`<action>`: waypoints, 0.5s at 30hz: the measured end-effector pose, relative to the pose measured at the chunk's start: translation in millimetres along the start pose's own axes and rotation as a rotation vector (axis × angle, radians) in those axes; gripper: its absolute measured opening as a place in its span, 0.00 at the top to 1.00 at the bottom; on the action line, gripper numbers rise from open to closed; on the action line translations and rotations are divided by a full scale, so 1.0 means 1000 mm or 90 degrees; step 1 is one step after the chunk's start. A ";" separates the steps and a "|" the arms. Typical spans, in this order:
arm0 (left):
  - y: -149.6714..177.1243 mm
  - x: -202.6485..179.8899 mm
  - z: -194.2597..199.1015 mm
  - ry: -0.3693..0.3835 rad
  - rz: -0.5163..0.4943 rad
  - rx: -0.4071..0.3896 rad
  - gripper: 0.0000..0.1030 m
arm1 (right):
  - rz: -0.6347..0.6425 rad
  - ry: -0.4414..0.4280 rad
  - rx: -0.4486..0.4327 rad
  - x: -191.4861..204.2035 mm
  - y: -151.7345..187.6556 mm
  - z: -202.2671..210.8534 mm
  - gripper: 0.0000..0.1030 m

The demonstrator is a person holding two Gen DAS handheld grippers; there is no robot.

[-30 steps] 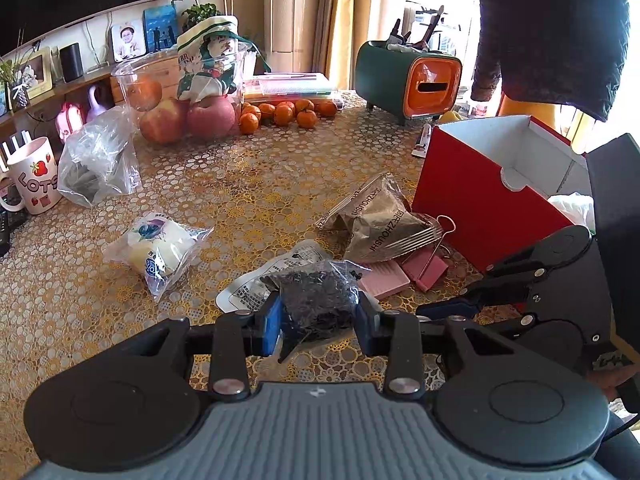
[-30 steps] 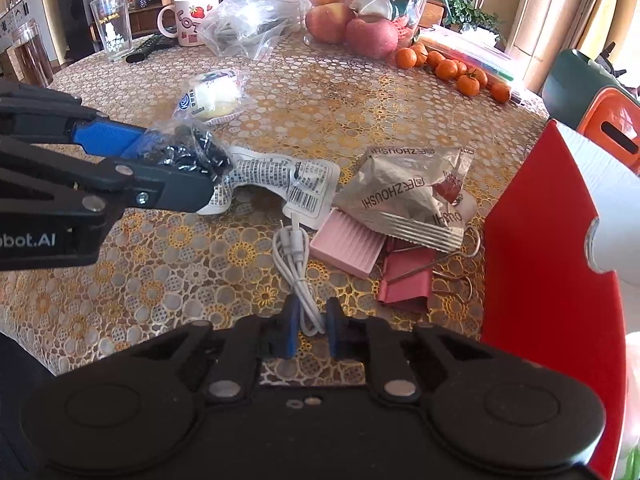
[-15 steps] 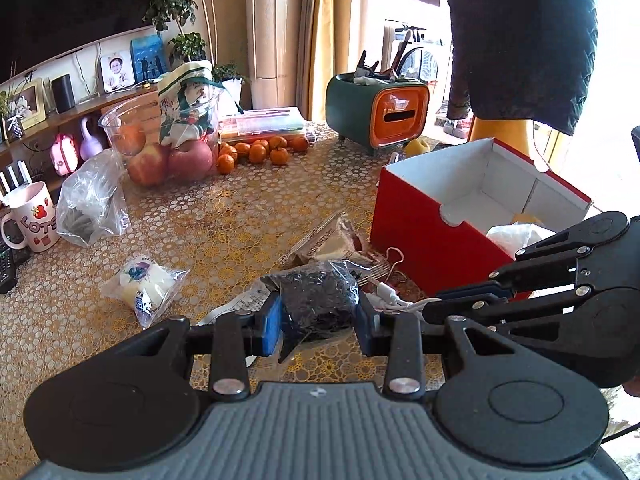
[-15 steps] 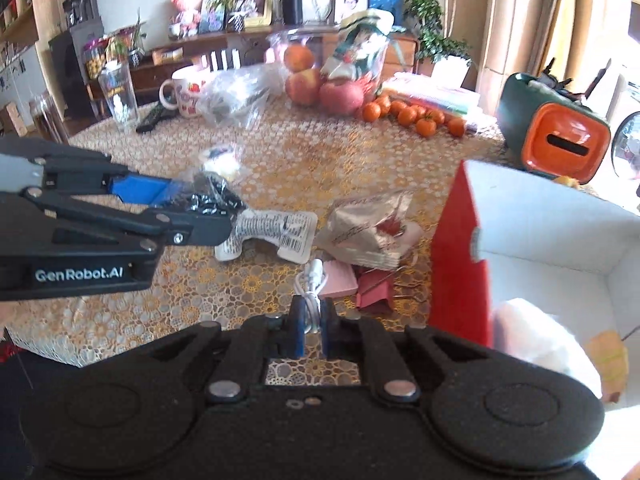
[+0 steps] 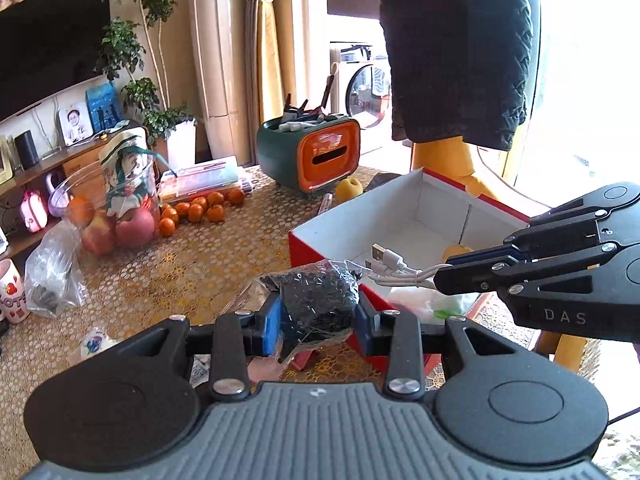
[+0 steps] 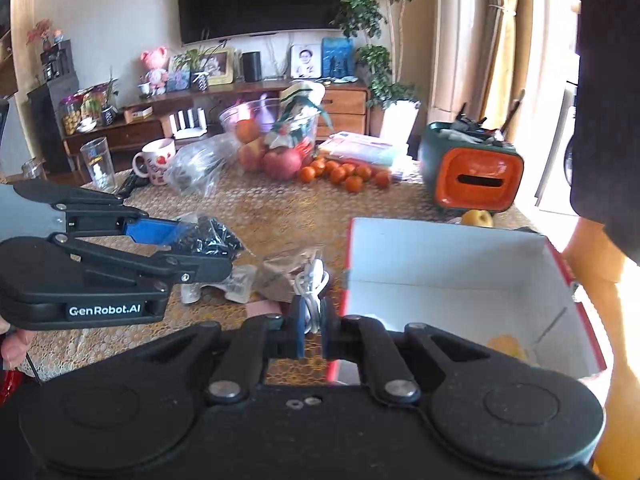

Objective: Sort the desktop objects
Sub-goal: 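Carry the black-item bag and white cable into the red box and open both grippers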

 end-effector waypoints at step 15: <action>-0.039 -0.073 -0.053 0.054 -0.067 0.038 0.65 | -0.061 0.081 -0.019 -0.073 0.015 0.026 0.94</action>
Point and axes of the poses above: each gripper's, at about its wrist camera, not at the fingertips, and z roughly against the way its jaws point, x to its left, y to its underside, the point moved 2 cm from there along -z, roughly the way its jaws point, and after that the axes turned 15 degrees about -y, right-handed, at the moved point
